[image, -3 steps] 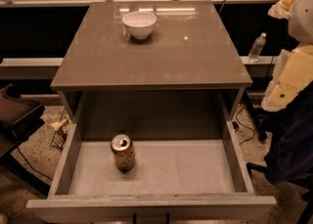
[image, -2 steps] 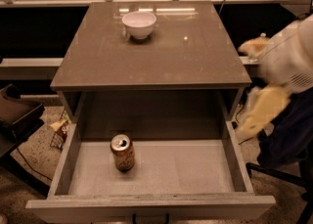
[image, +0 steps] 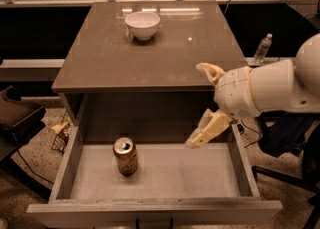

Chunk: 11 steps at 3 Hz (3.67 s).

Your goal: Pick orange can from top drawer and place on counter

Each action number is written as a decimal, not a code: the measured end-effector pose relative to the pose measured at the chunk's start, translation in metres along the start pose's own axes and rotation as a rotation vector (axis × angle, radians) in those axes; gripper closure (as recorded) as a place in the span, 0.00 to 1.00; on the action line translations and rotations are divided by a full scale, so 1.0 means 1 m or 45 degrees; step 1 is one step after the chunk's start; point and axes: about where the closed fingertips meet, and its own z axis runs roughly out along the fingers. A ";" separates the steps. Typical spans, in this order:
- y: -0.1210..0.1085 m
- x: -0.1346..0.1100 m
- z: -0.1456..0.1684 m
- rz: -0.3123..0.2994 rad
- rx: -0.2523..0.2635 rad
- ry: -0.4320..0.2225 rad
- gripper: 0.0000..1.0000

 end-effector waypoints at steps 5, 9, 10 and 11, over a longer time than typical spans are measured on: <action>0.066 0.001 0.112 0.002 -0.174 -0.208 0.00; 0.097 0.043 0.234 0.124 -0.309 -0.216 0.02; 0.104 0.043 0.248 0.148 -0.330 -0.253 0.23; 0.108 0.012 0.252 0.120 -0.372 -0.346 0.54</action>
Offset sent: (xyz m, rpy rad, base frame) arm 0.0040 0.0282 0.0142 0.0901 -0.0453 0.0323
